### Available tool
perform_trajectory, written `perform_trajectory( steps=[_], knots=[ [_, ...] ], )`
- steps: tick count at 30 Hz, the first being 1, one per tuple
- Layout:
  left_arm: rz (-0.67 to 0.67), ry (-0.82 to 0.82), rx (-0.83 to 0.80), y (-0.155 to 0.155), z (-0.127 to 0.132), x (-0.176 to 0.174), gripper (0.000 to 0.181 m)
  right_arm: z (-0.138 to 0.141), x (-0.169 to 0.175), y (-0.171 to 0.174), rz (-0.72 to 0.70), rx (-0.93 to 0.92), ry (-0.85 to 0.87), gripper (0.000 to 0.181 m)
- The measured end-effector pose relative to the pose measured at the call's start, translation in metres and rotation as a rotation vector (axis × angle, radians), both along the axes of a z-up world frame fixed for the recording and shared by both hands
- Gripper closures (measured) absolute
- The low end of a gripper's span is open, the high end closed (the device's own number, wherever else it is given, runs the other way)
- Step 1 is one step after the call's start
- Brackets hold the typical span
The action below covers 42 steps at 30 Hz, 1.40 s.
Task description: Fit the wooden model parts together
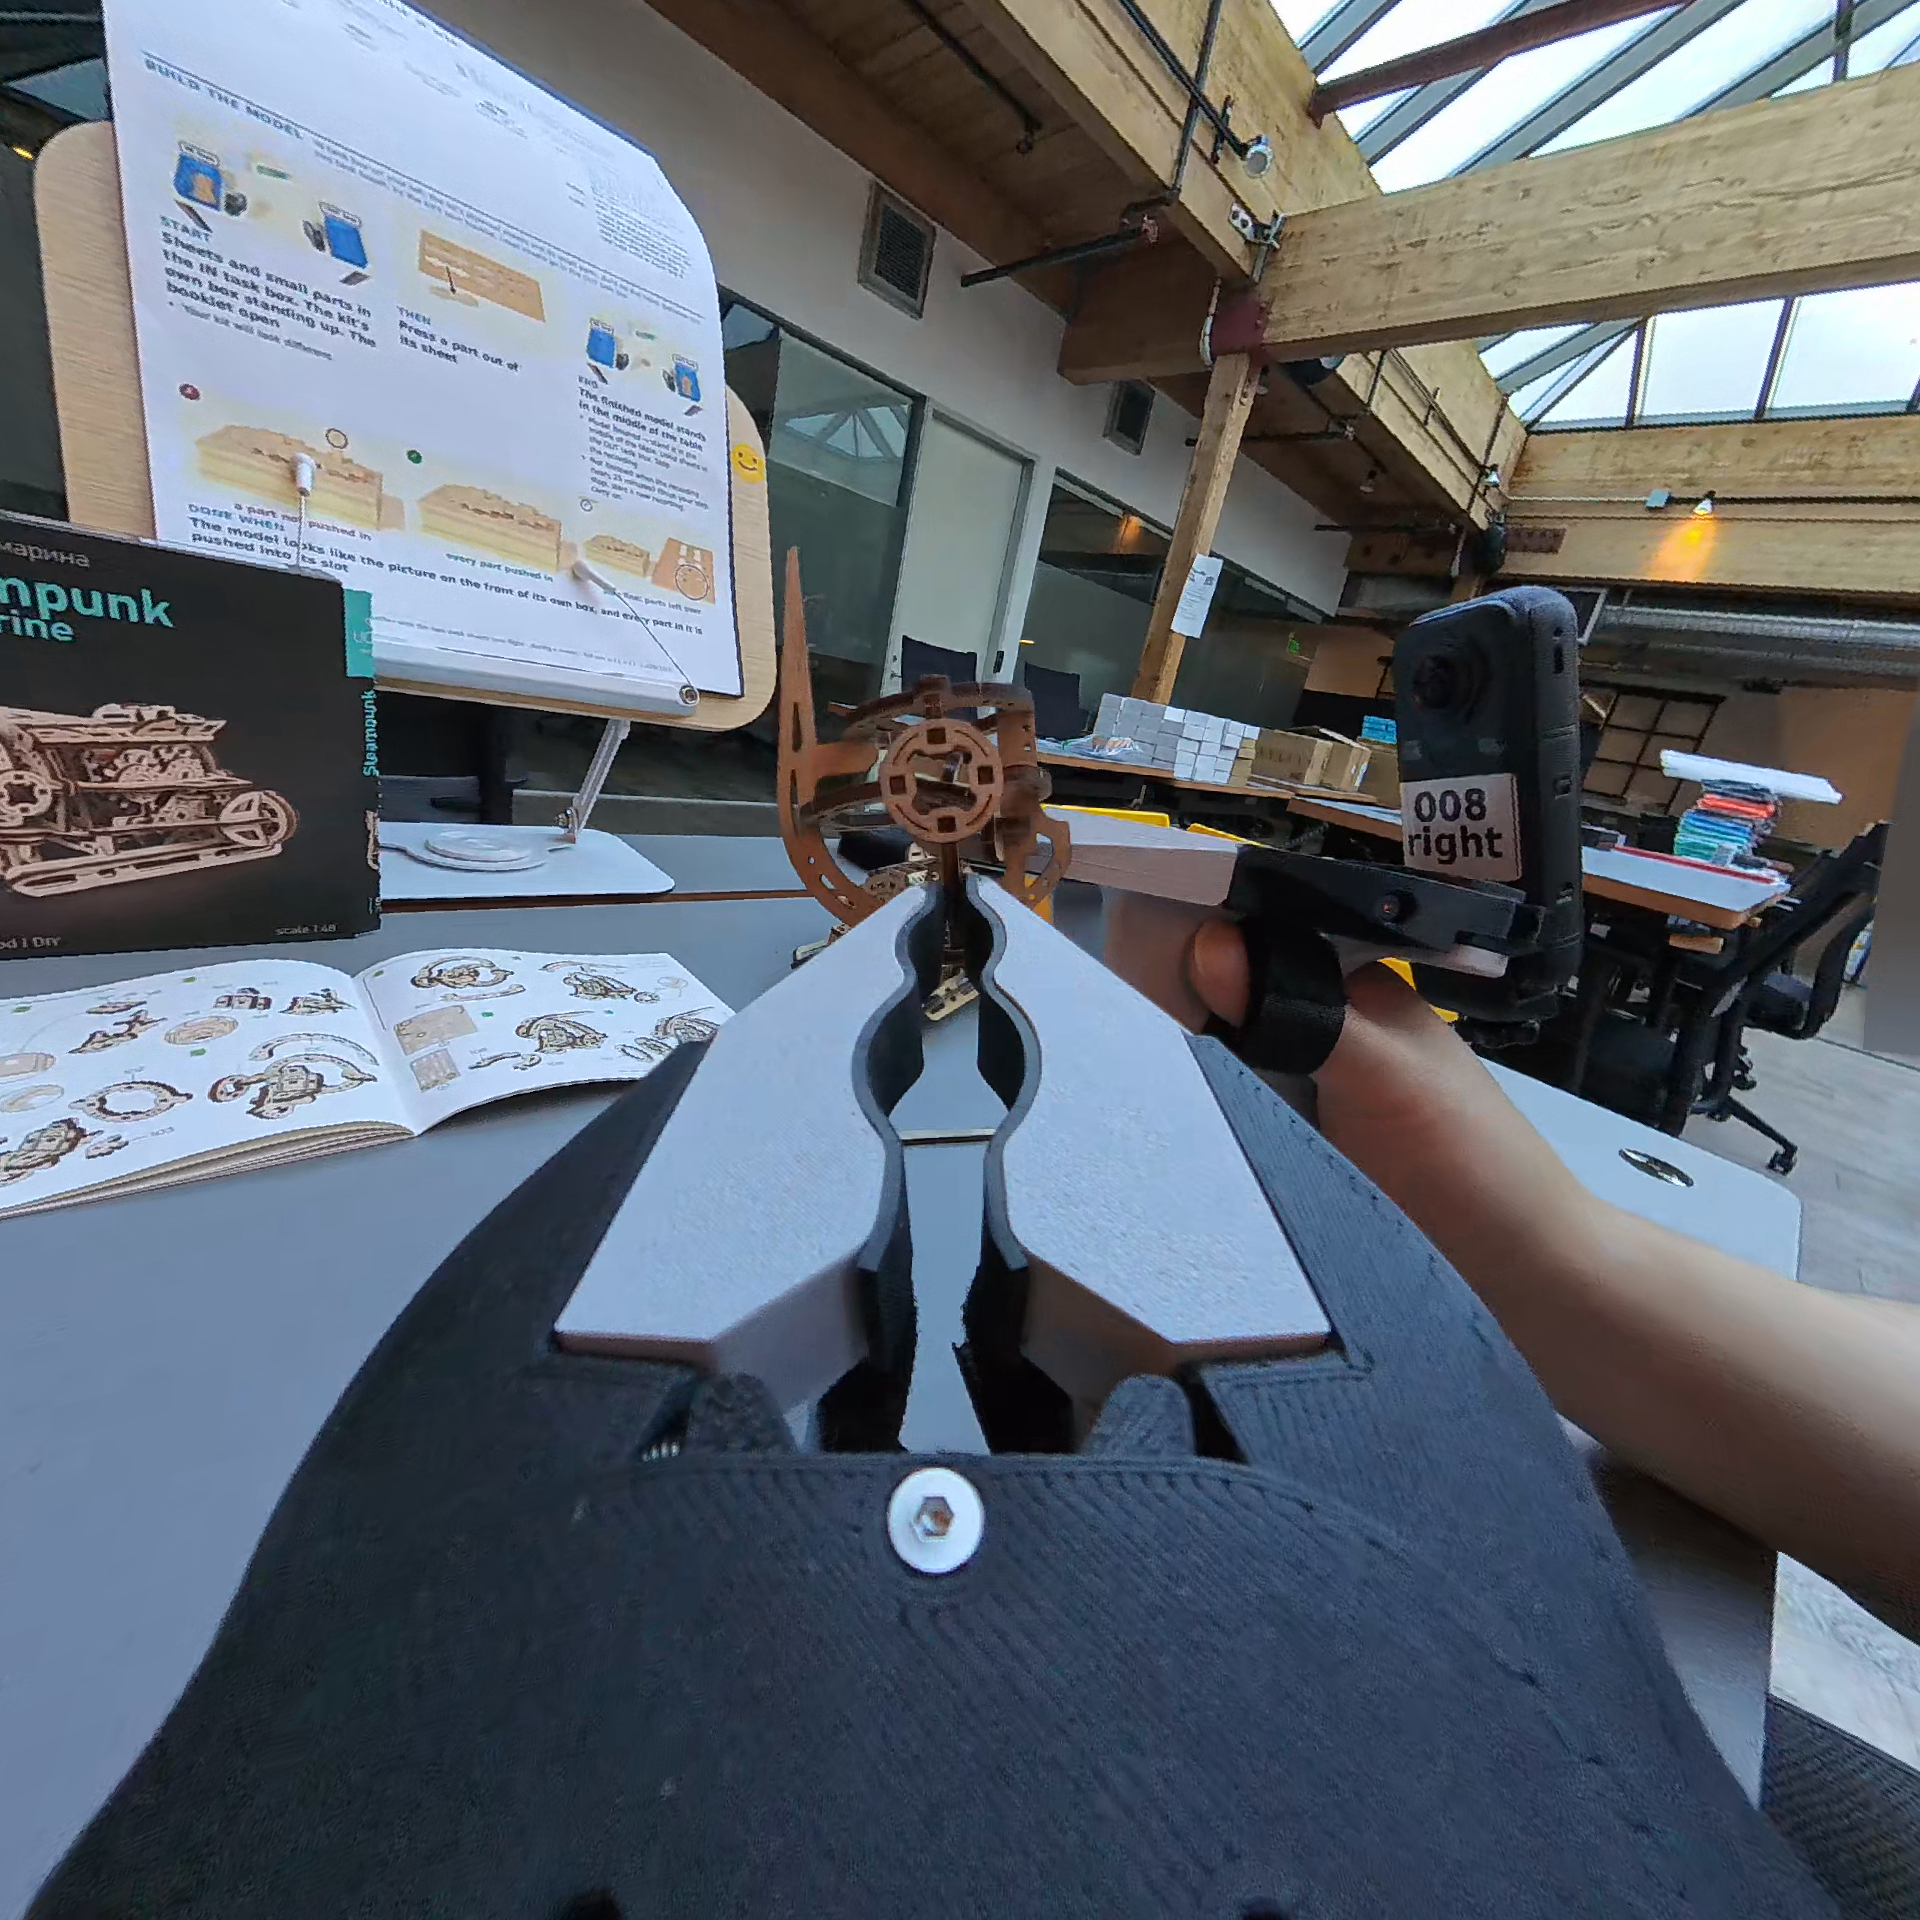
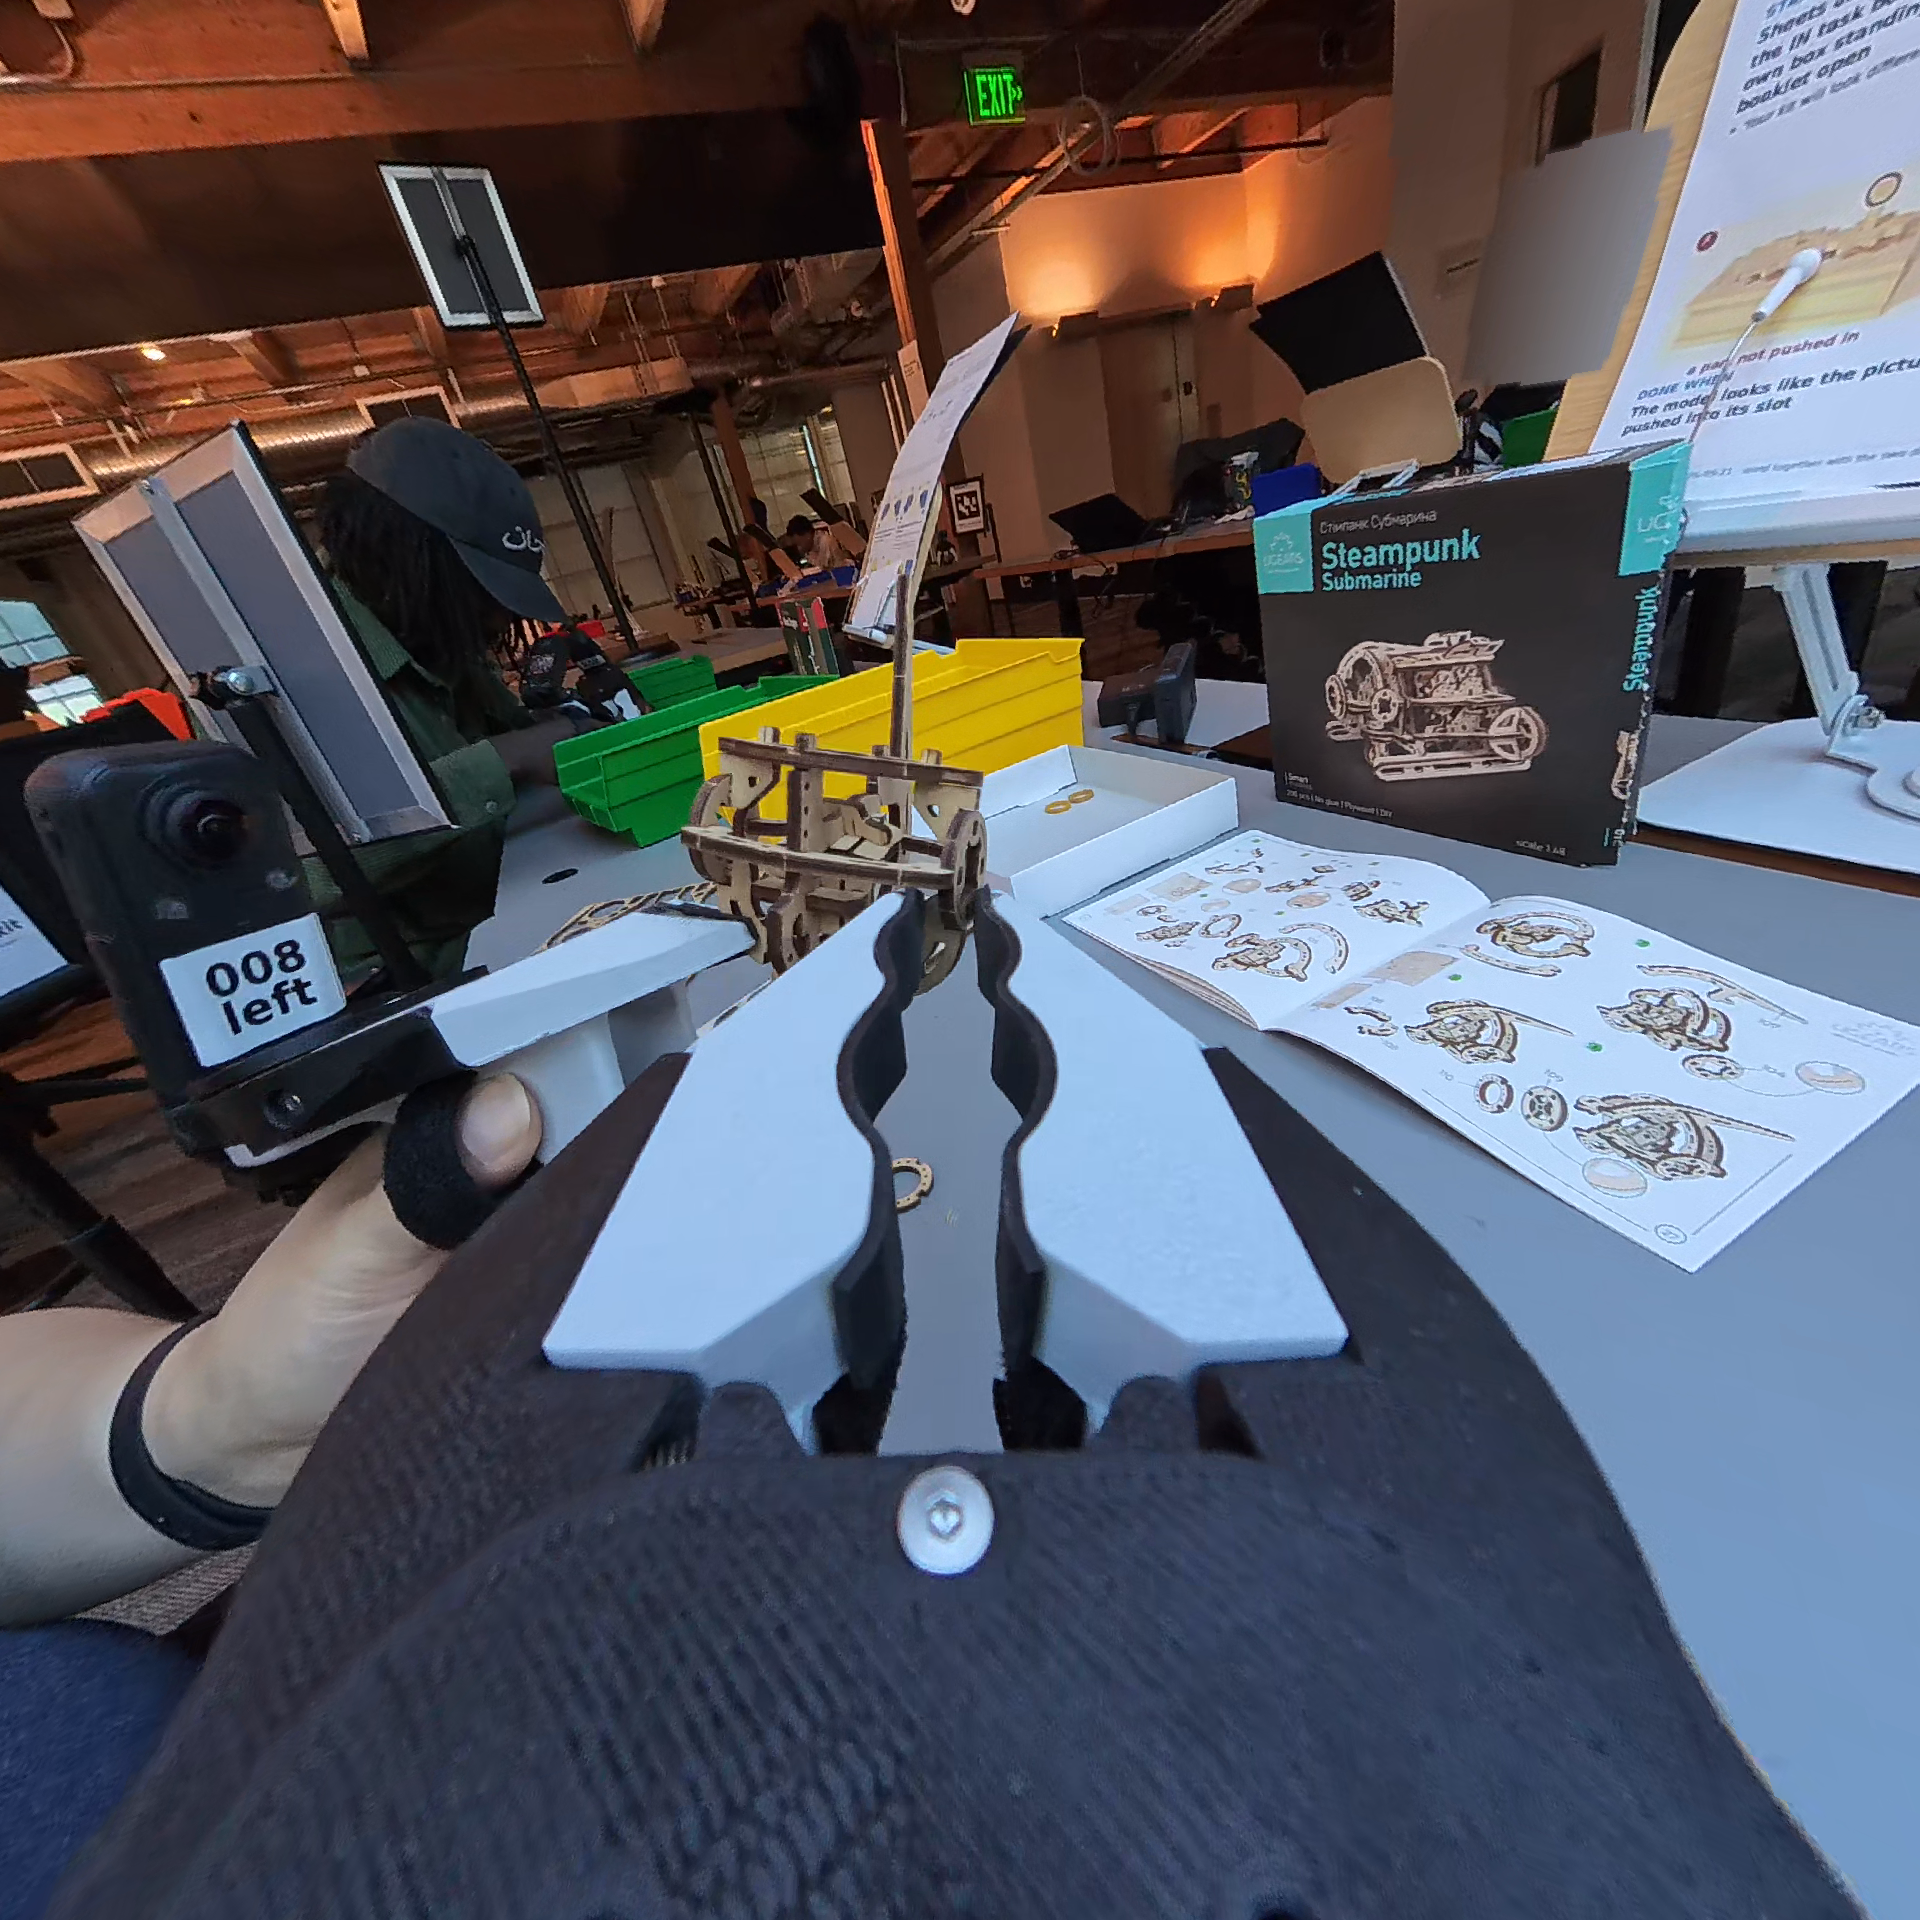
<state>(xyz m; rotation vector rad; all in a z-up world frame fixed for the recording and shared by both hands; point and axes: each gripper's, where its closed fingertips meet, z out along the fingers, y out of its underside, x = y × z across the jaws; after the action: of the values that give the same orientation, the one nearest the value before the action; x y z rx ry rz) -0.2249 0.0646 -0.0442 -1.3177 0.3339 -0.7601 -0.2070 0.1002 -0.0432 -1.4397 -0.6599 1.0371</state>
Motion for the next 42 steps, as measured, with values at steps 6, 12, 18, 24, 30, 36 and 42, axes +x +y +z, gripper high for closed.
perform_trajectory(
  steps=[6,12,18,24,30,36,42],
  knots=[
    [0.021,0.024,0.03,0.001,0.001,0.004,0.181,0.003,0.004,0.001,-0.019,0.013,0.015,0.175],
    [0.024,0.04,0.05,0.001,0.002,0.011,0.181,0.008,0.009,0.001,-0.032,0.054,0.011,0.175],
    [0.0,0.006,0.01,0.006,0.001,0.008,0.181,0.005,0.009,0.005,0.003,-0.014,0.058,0.174],
    [-0.039,-0.108,-0.167,0.025,-0.006,-0.02,0.181,0.014,0.028,0.011,-0.115,0.175,-0.065,0.155],
    [-0.068,-0.116,-0.339,0.034,-0.027,-0.032,0.181,-0.005,-0.019,-0.044,-0.04,0.8,-0.543,0.172],
    [-0.082,-0.058,-0.371,0.03,-0.04,-0.021,0.181,-0.049,-0.037,-0.027,-0.076,0.843,-0.806,0.162],
    [-0.077,0.037,-0.364,0.027,-0.046,-0.01,0.181,-0.059,-0.035,-0.014,-0.196,0.984,-0.991,0.163]
  ],
)
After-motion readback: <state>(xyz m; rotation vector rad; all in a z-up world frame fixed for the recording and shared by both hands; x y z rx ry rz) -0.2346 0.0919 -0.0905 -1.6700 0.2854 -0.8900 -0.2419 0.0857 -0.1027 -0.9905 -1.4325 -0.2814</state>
